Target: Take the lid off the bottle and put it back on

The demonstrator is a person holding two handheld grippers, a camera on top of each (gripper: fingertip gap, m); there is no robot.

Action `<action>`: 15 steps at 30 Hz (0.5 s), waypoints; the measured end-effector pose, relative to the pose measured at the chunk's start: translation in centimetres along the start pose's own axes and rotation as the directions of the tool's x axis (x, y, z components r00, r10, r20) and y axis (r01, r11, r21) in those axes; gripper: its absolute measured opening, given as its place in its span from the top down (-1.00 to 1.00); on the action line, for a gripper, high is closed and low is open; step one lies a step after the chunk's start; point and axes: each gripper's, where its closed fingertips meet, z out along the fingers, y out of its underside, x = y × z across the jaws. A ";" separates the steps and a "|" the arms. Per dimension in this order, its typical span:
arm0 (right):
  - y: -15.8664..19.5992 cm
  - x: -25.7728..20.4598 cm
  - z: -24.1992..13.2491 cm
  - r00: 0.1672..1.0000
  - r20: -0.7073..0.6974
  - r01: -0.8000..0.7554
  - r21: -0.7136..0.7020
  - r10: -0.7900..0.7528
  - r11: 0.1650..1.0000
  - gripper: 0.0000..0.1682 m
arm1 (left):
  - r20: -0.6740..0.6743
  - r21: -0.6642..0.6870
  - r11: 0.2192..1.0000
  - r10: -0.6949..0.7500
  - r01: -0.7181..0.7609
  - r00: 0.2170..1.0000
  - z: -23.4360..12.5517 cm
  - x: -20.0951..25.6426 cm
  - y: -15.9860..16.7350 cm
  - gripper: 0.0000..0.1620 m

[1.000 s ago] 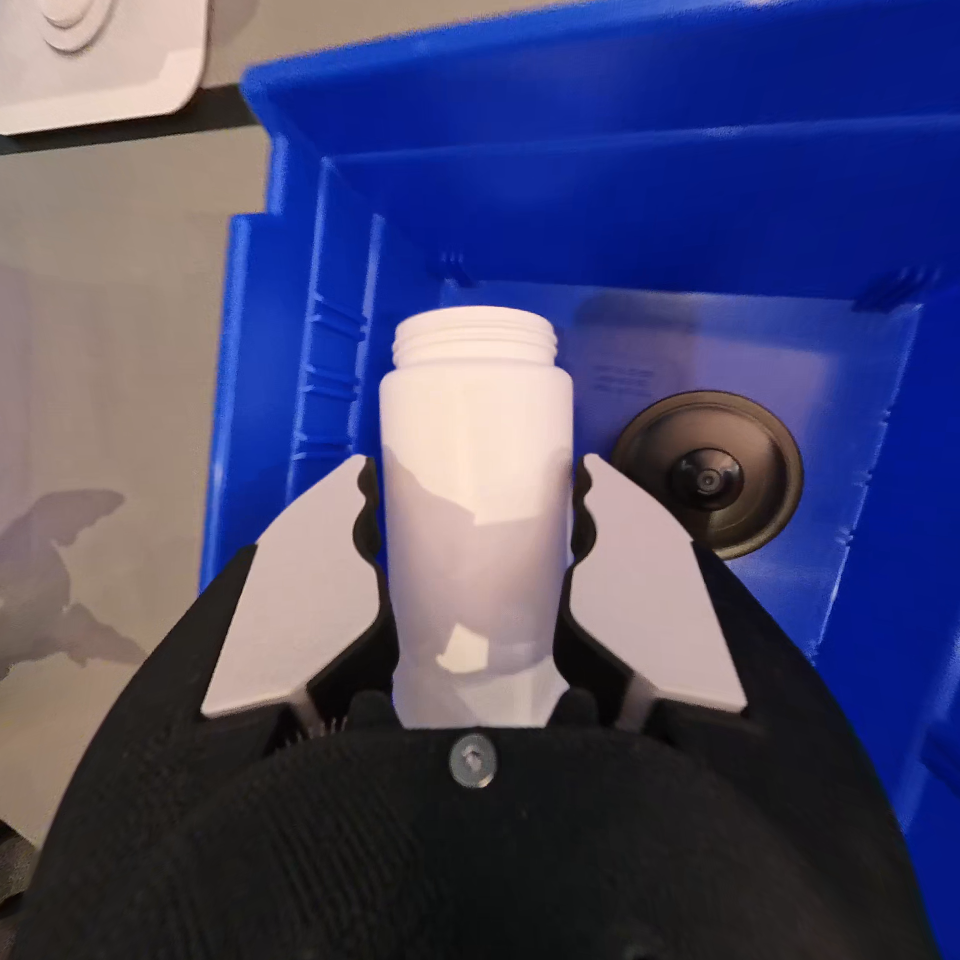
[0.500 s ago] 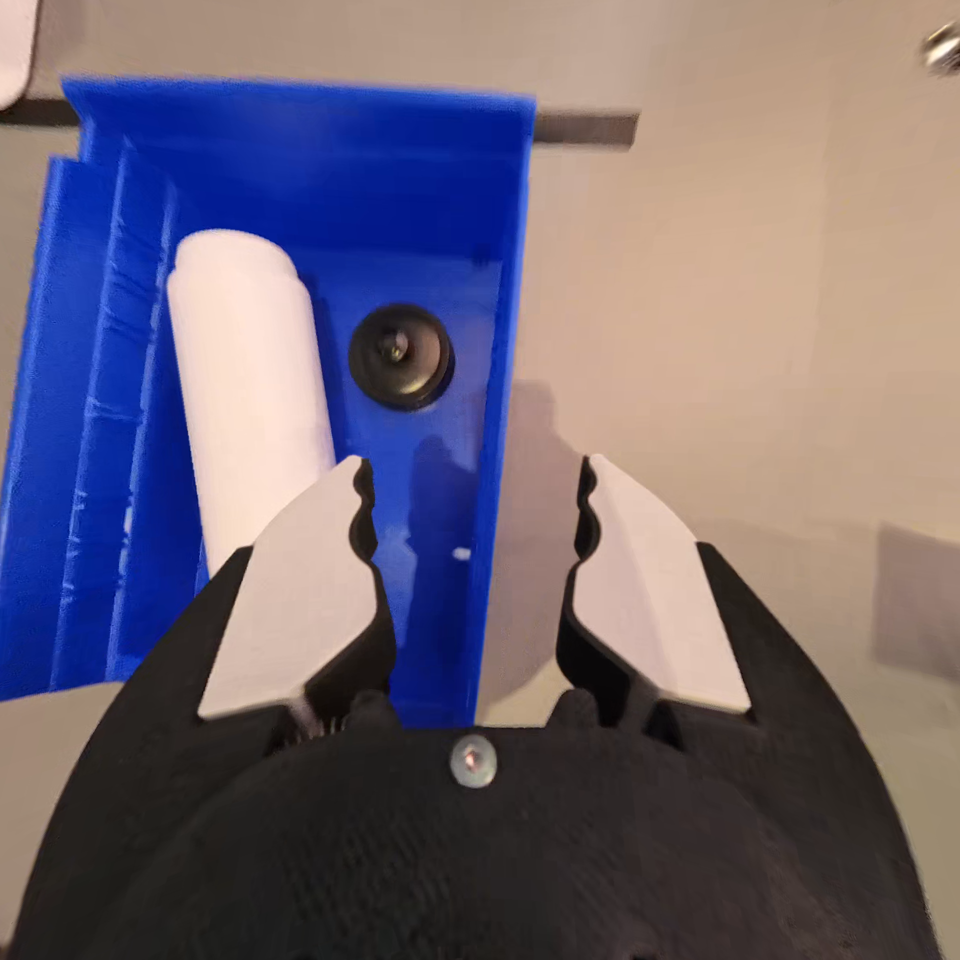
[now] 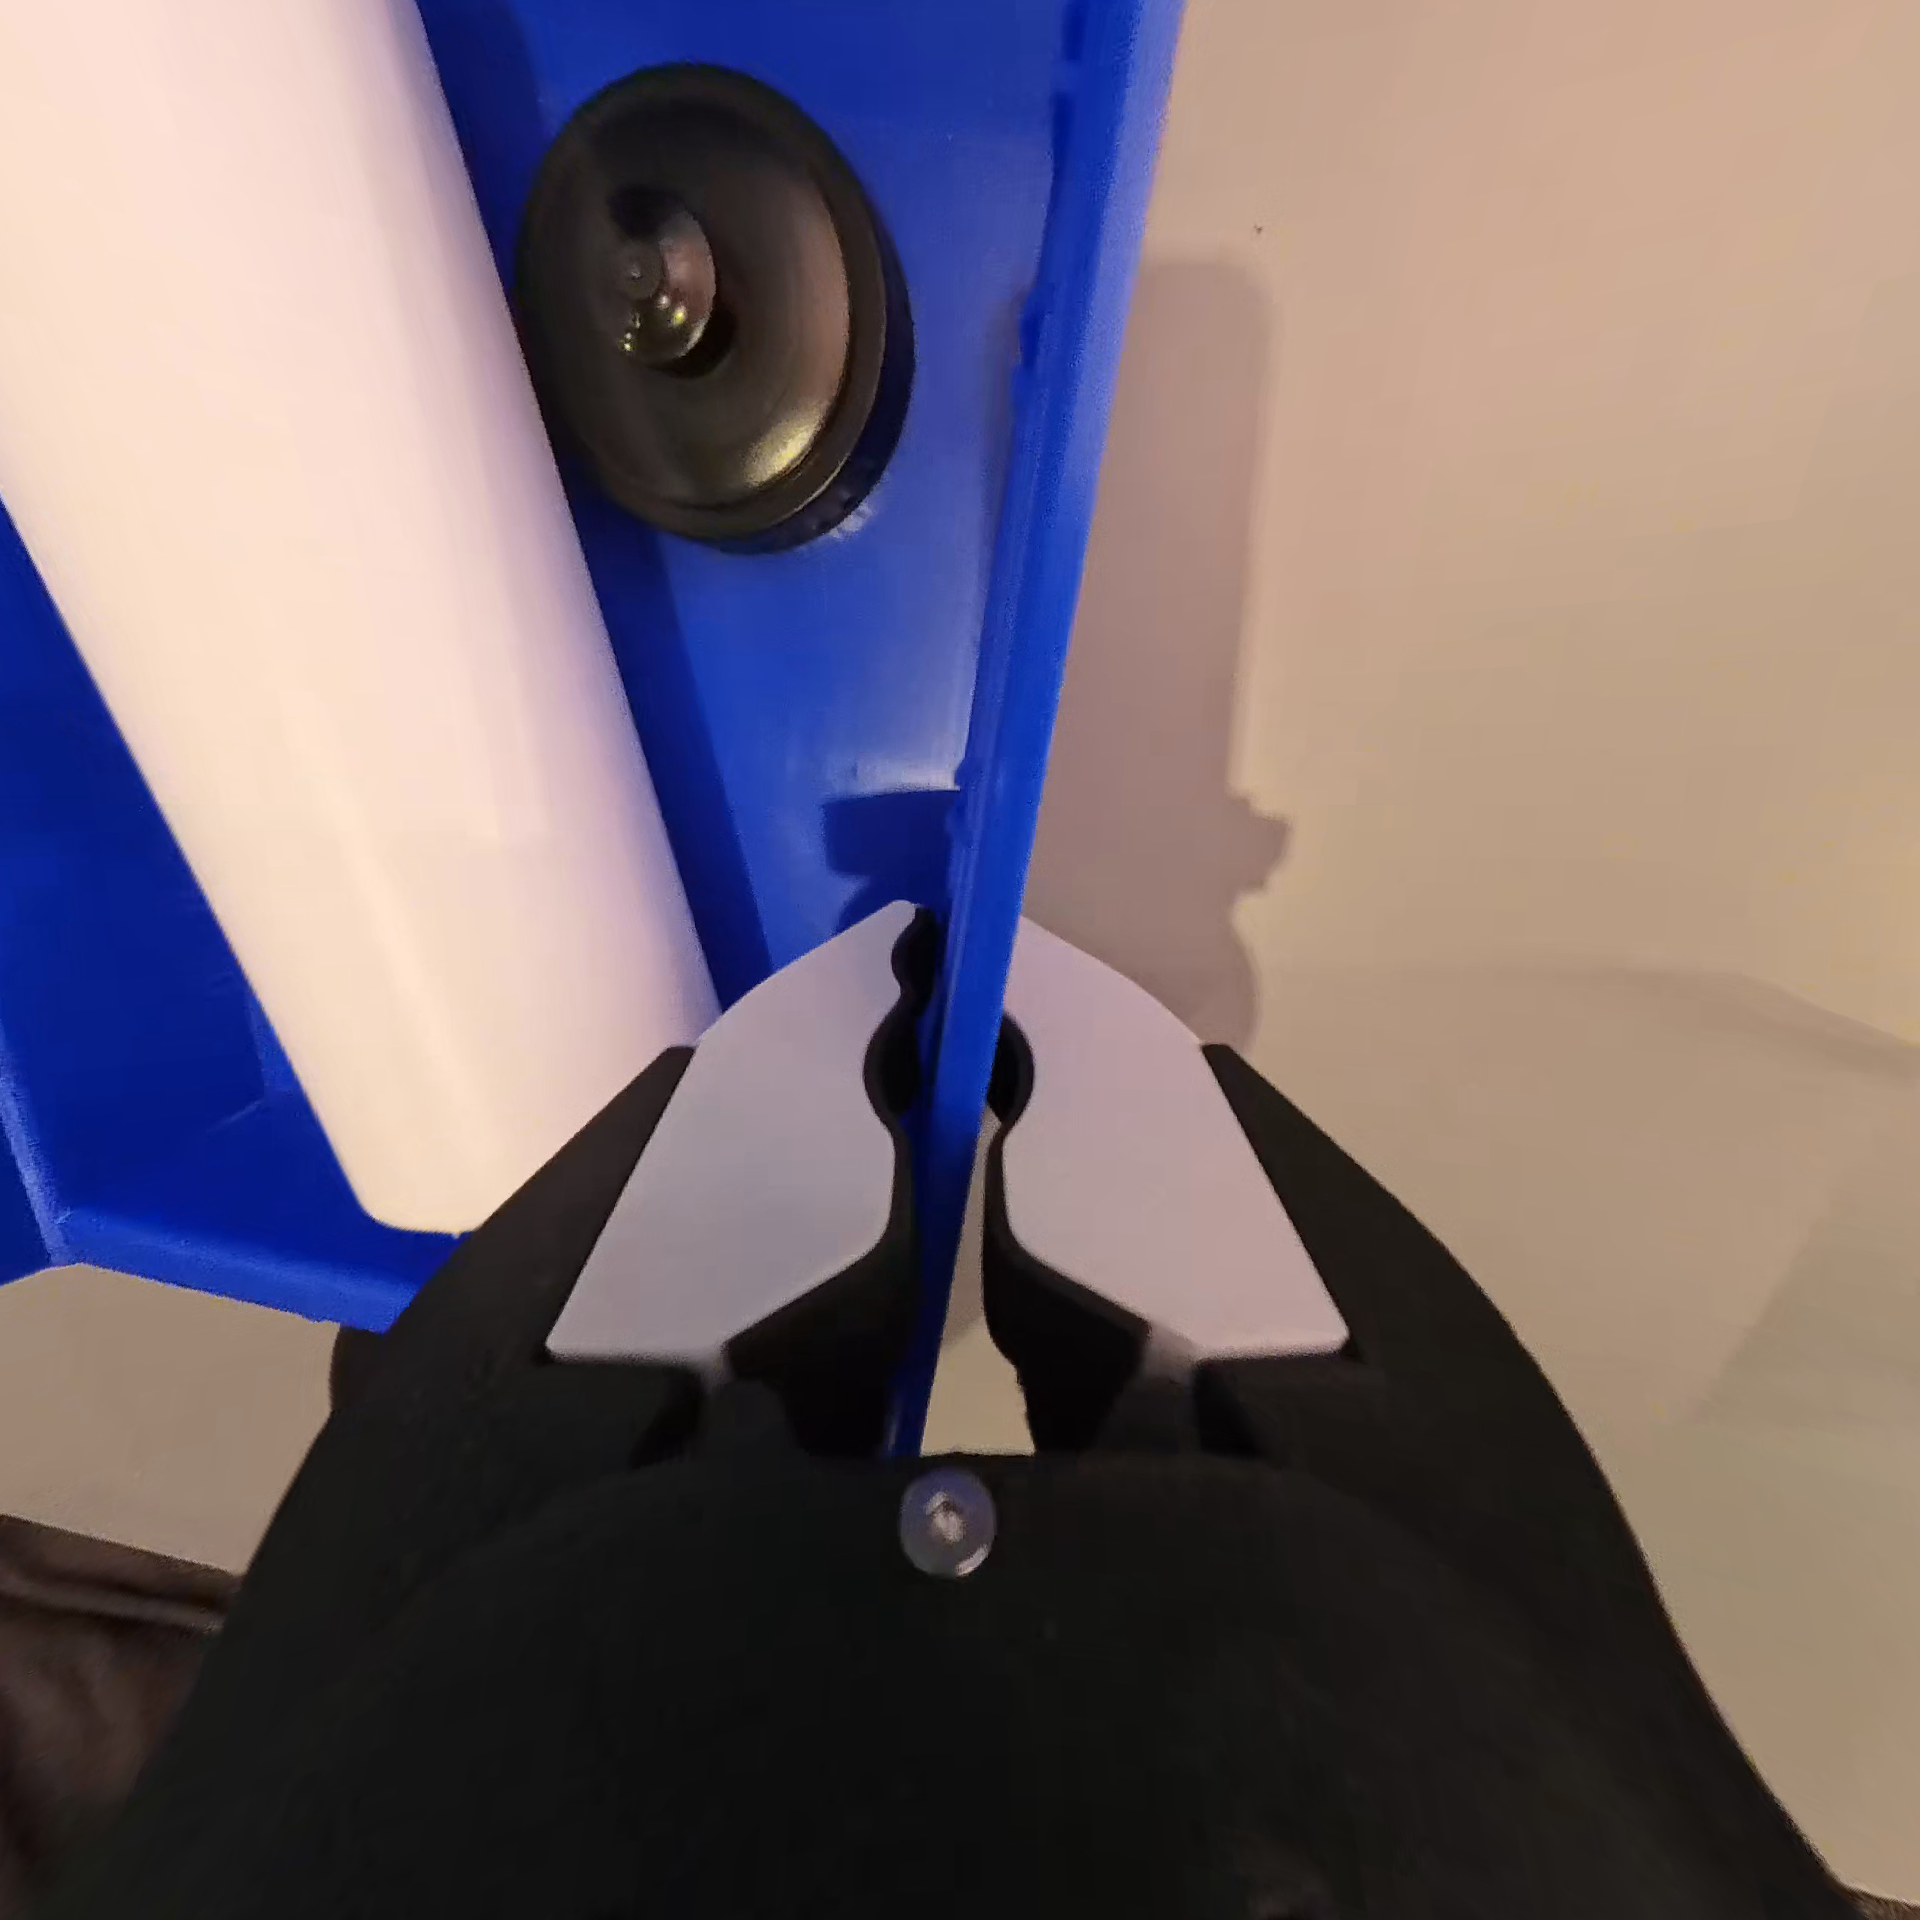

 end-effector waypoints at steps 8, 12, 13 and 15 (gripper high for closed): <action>0.0 0.0 0.0 1.000 -0.016 0.024 -0.012 -0.024 1.000 0.90 | 0.012 -0.477 0.872 -0.114 0.106 0.993 5.8 -1.1 9.3 0.10; 0.1 -0.8 0.1 0.999 0.002 0.049 -0.028 -0.049 0.998 0.89 | -0.039 -0.557 0.821 -0.175 0.124 0.984 6.4 -0.8 11.4 0.45; 0.0 -1.1 0.2 0.999 0.005 0.052 -0.029 -0.052 0.998 0.89 | -0.056 -0.569 0.813 -0.190 0.126 0.980 6.4 -0.5 11.7 0.52; -0.3 -1.8 0.3 0.998 0.014 0.054 -0.031 -0.054 0.998 0.89 | -0.114 -0.589 0.799 -0.225 0.117 0.968 6.4 0.6 11.8 0.75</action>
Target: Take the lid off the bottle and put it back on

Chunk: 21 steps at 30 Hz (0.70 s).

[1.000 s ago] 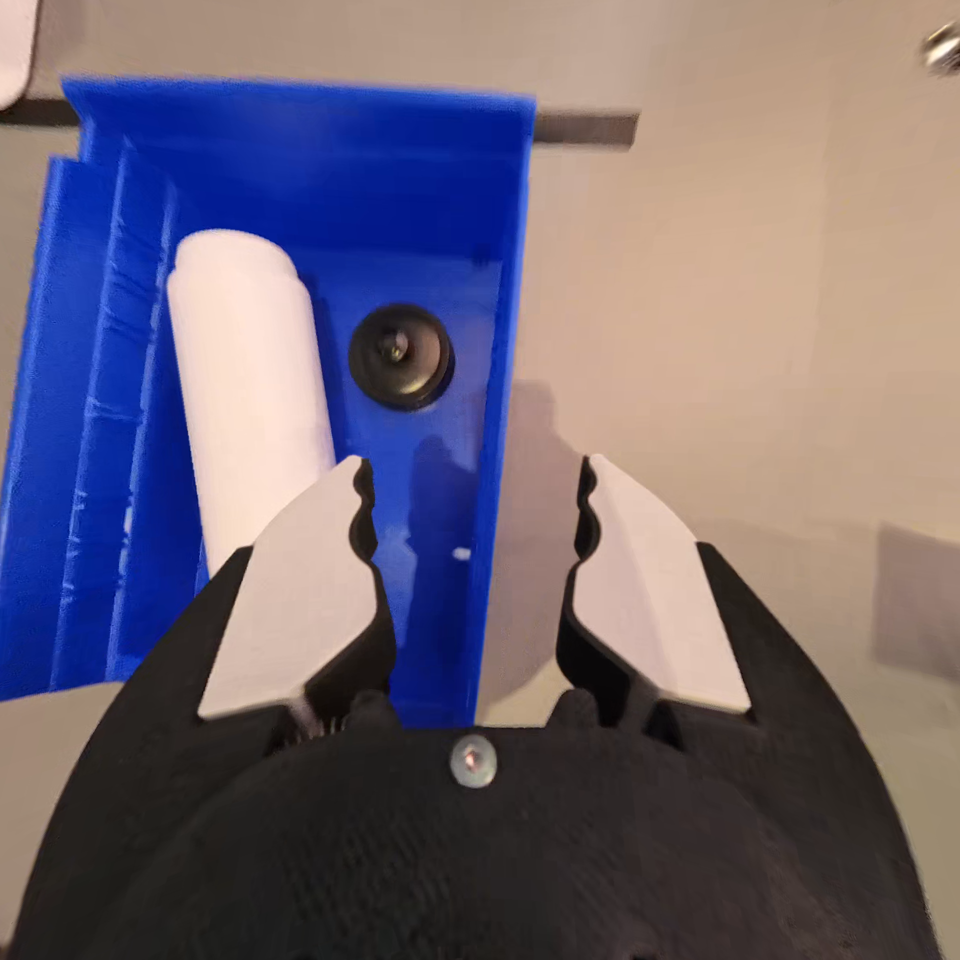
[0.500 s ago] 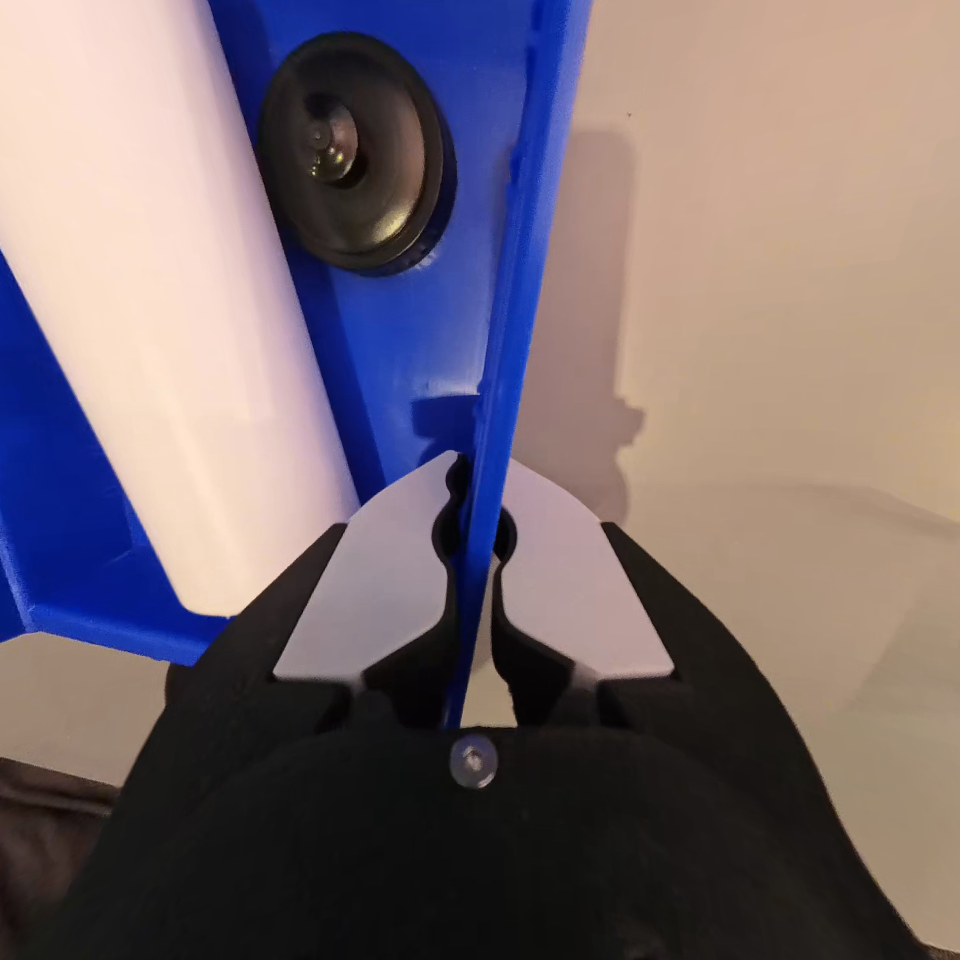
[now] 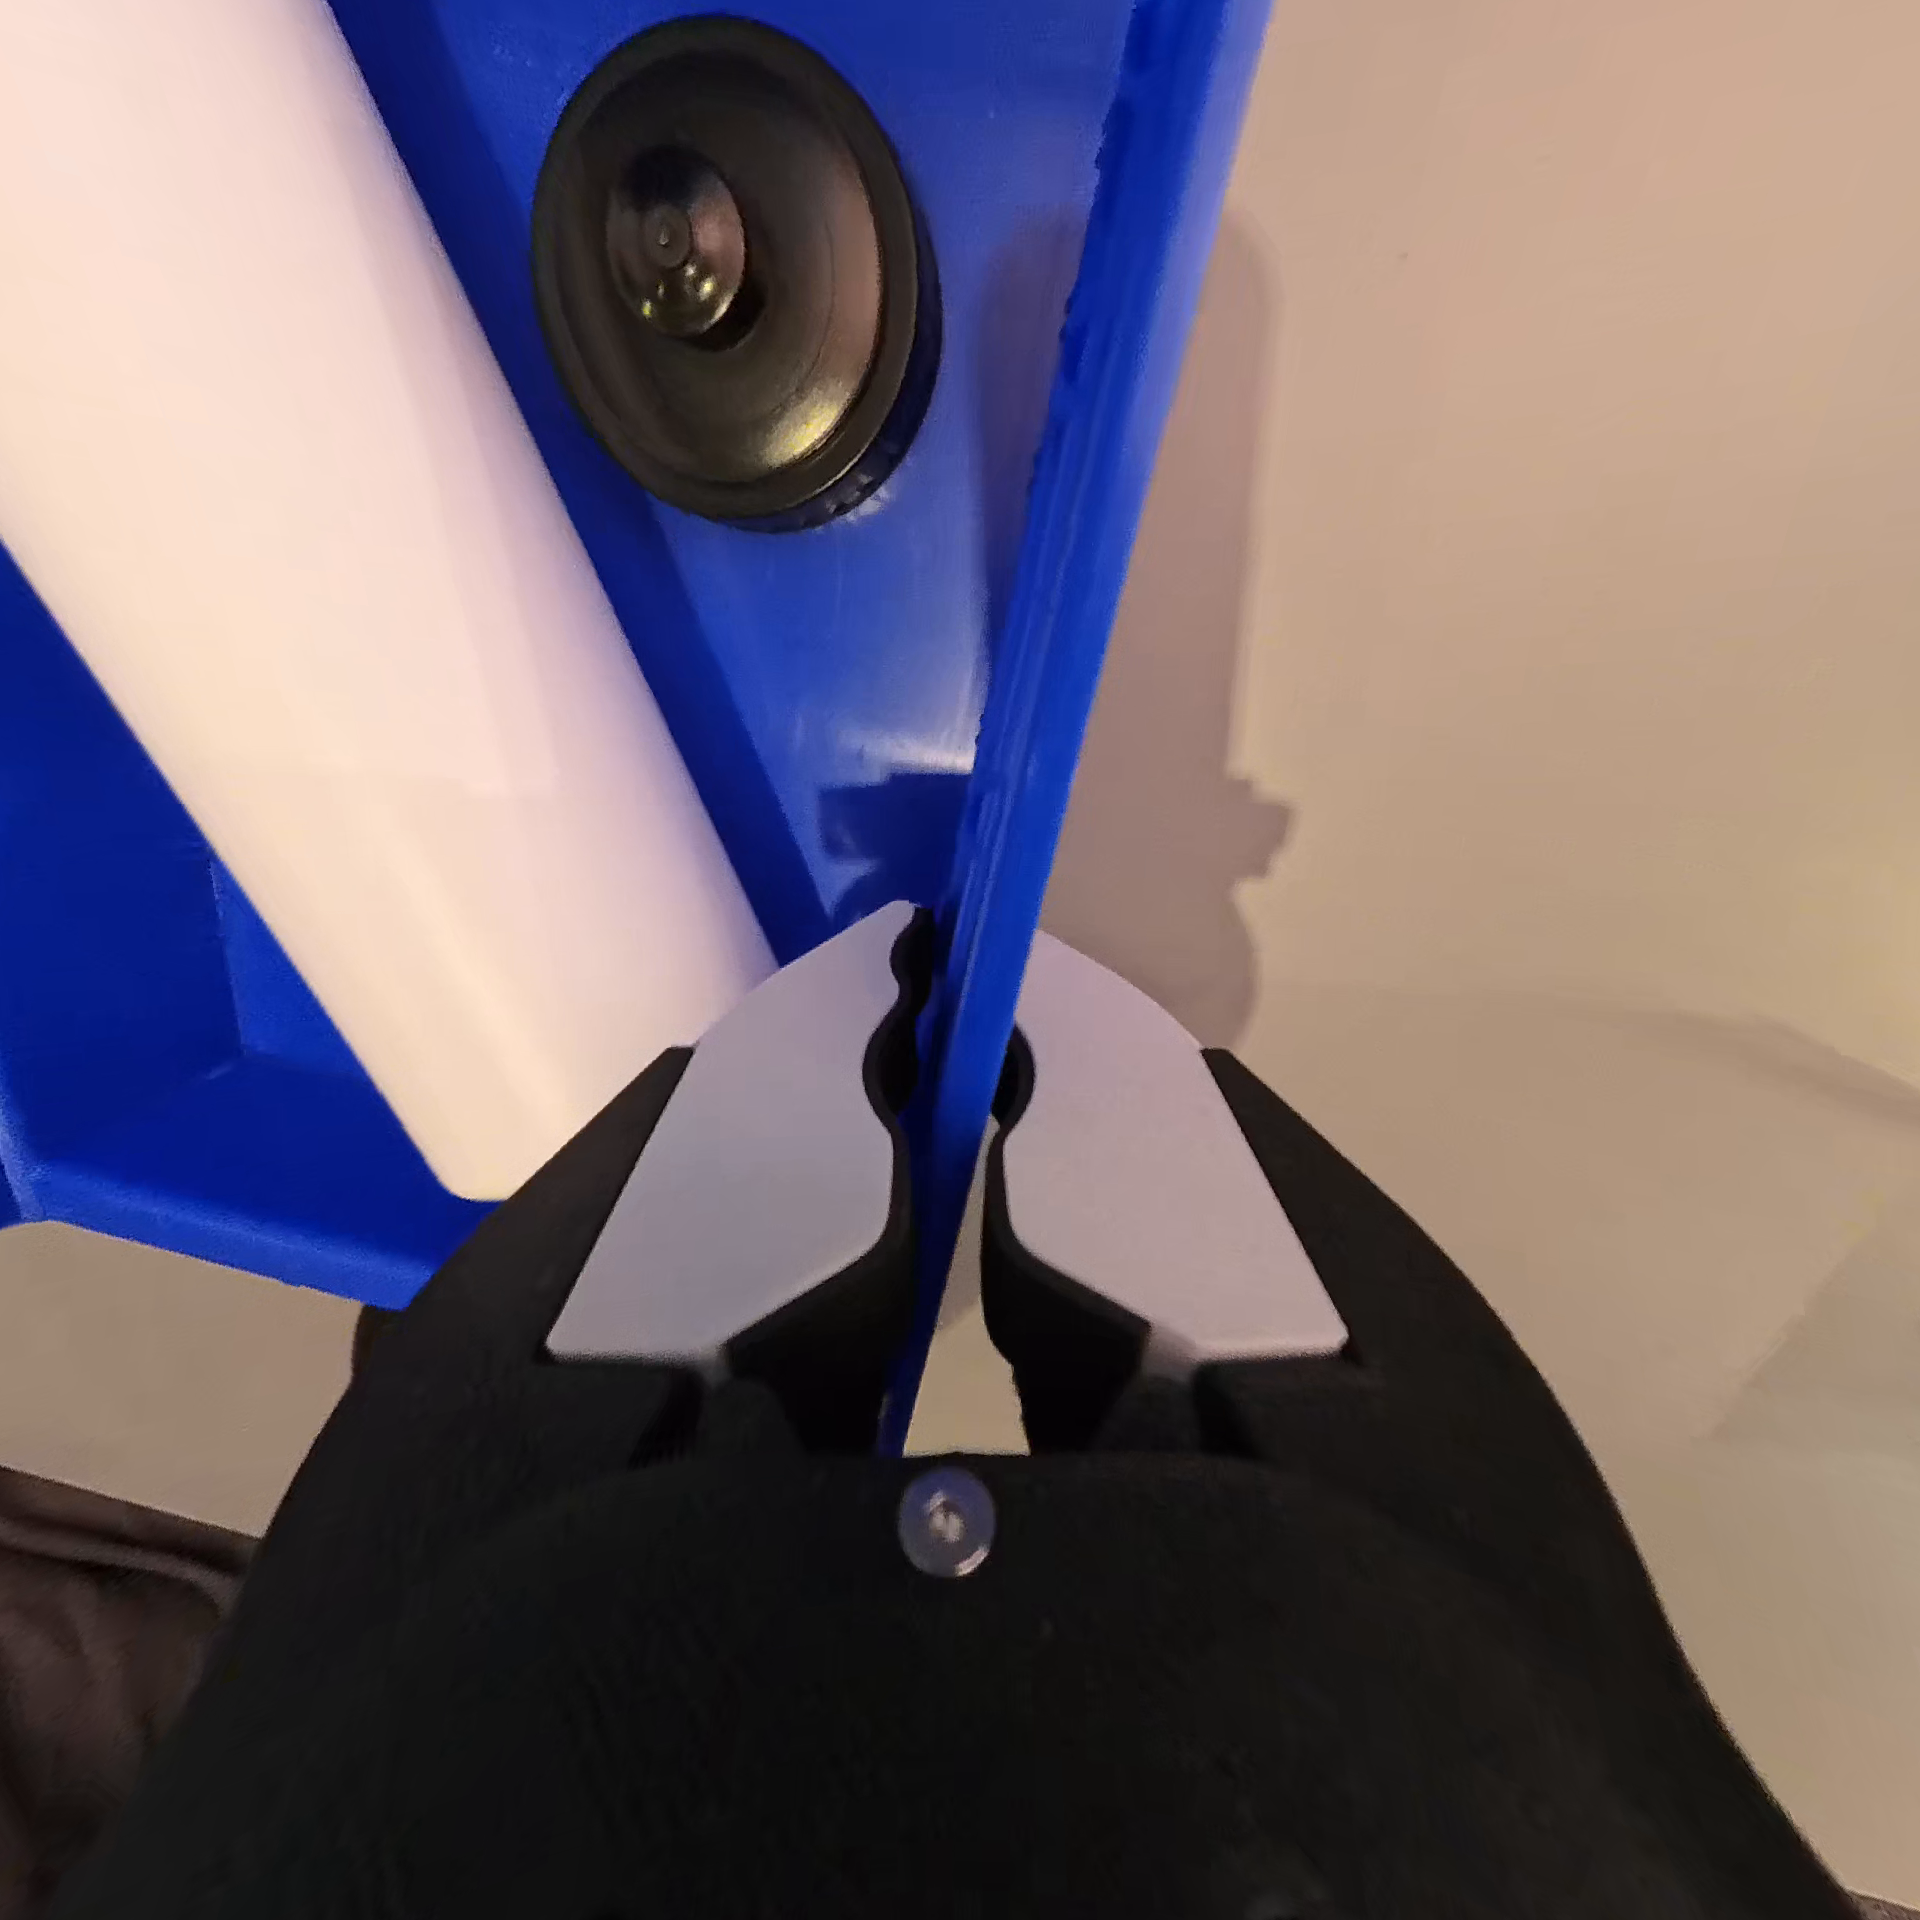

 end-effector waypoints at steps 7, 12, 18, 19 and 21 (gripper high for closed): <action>-1.2 -3.7 0.8 1.000 0.012 -0.021 -0.045 0.022 0.999 0.92 | 0.016 -0.079 0.993 0.089 -0.087 0.996 -0.1 3.4 -0.1 0.69; -1.1 -7.3 1.2 0.998 0.018 -0.050 -0.109 0.052 0.993 0.92 | 0.081 -0.104 0.981 0.171 -0.162 0.982 -0.2 7.4 -1.2 0.60; -0.7 -11.8 1.8 1.000 0.010 0.006 -0.168 -0.005 0.986 0.88 | 0.159 -0.093 0.960 0.275 -0.263 0.948 0.0 12.7 -2.4 0.46; -0.8 -12.5 1.9 1.000 0.008 0.020 -0.169 -0.019 0.985 0.88 | 0.166 -0.090 0.960 0.277 -0.266 0.946 0.0 13.4 -2.4 0.45; -1.1 -13.8 2.1 0.999 0.006 0.037 -0.167 -0.037 0.985 0.88 | 0.196 -0.089 0.962 0.270 -0.257 0.943 0.0 14.2 -2.5 0.41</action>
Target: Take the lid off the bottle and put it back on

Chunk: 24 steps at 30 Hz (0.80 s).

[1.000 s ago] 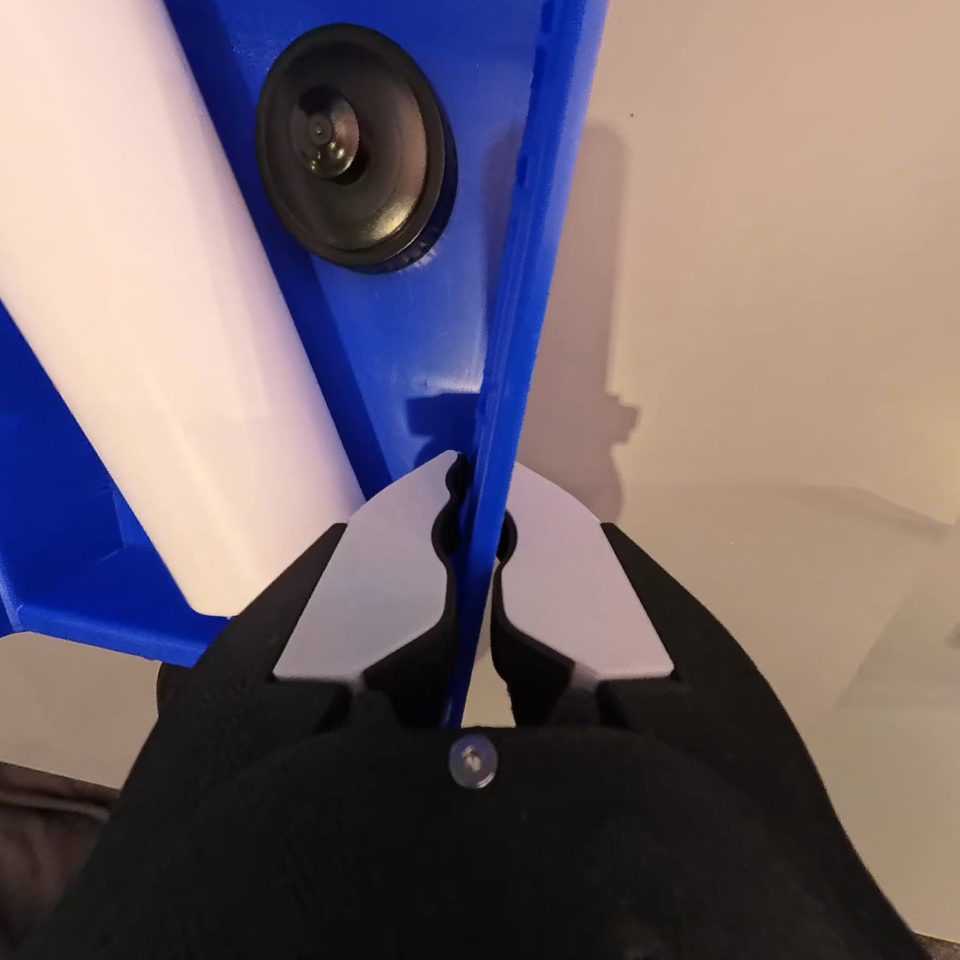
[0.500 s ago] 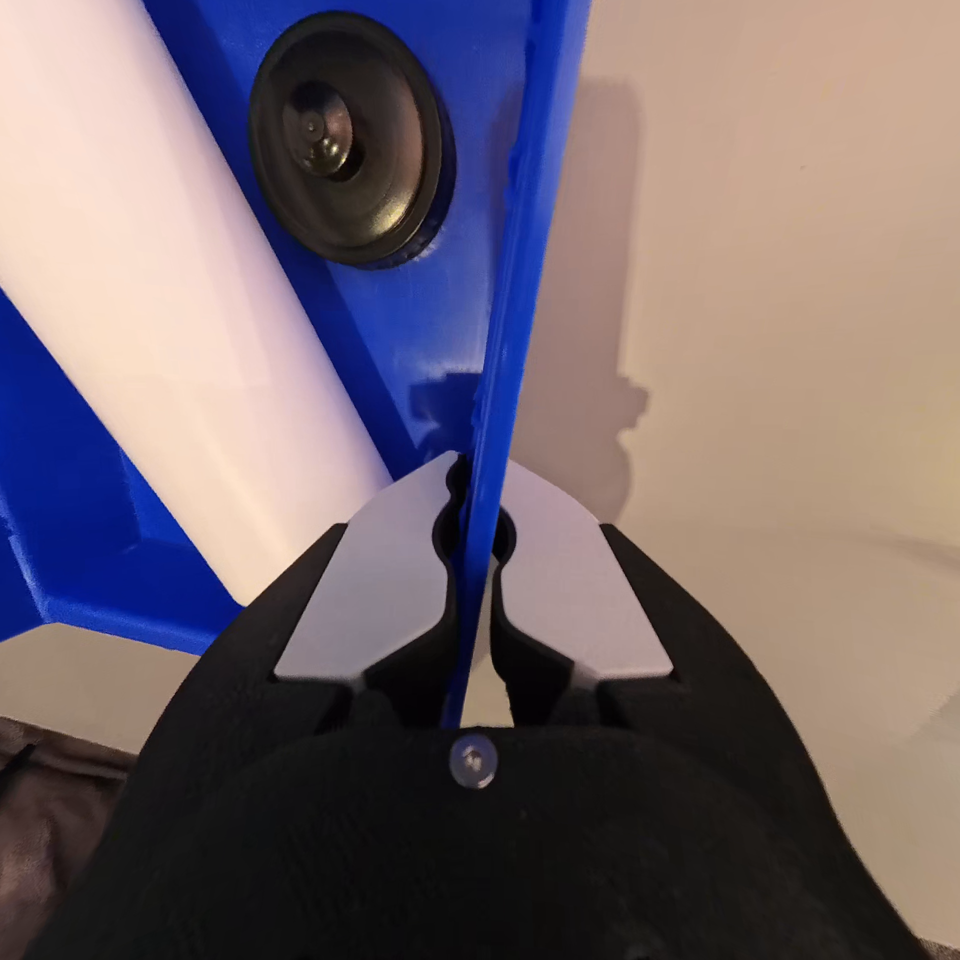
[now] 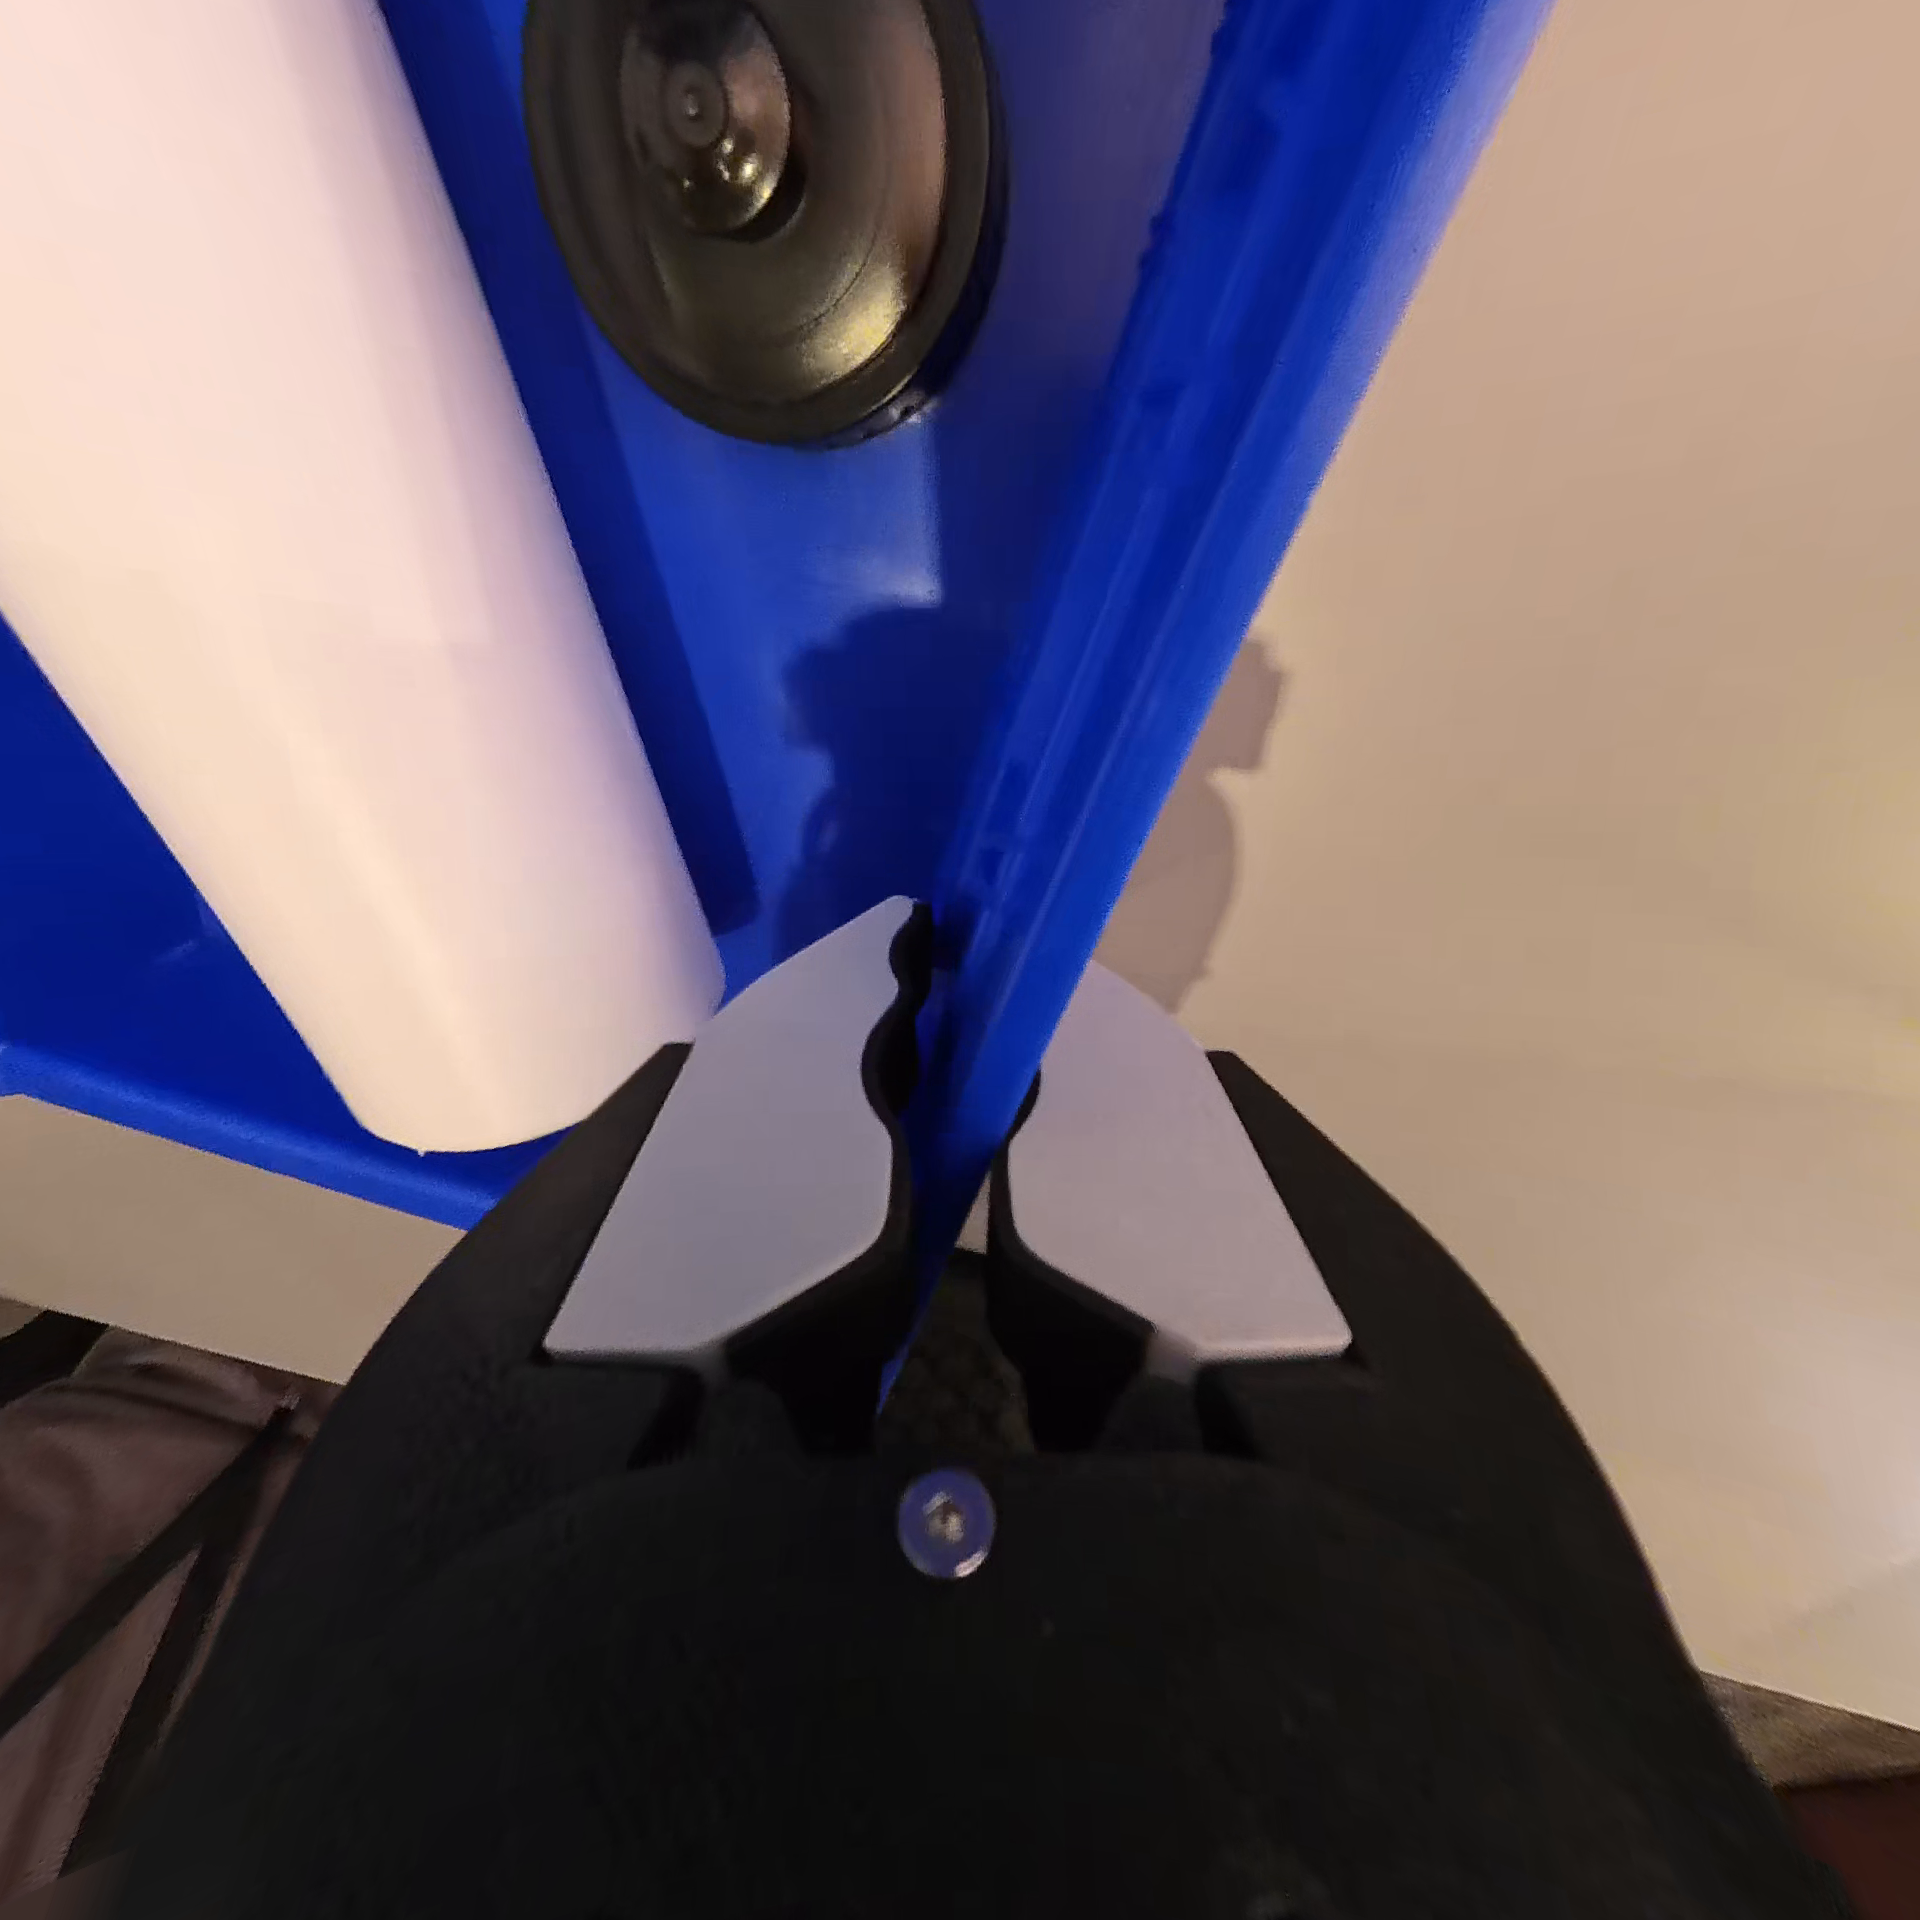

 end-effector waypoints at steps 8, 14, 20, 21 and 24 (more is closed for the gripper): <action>-0.9 -2.9 0.5 0.994 -0.073 0.078 0.009 -0.077 0.997 0.80 | 0.058 -0.024 0.999 0.038 -0.037 0.998 -0.5 2.0 0.1 0.26; -5.0 -2.6 0.1 0.999 -0.046 0.024 0.106 -0.019 0.994 0.71 | 0.062 0.021 0.995 0.094 -0.095 0.994 -0.8 3.7 -1.0 0.20; -4.9 -1.2 1.0 0.994 -0.100 -0.037 -0.035 0.033 0.999 0.71 | -0.007 0.006 0.985 0.174 -0.174 0.985 -1.6 5.0 -0.1 0.14; -4.6 -1.2 1.5 0.996 -0.084 -0.045 -0.066 0.040 0.997 0.71 | -0.016 0.033 0.981 0.191 -0.191 0.981 -2.1 5.1 -0.2 0.20; -4.2 -1.9 2.1 0.998 -0.008 -0.057 -0.109 0.056 0.992 0.80 | 0.015 0.128 0.966 0.226 -0.226 0.974 -4.3 4.7 -0.7 0.20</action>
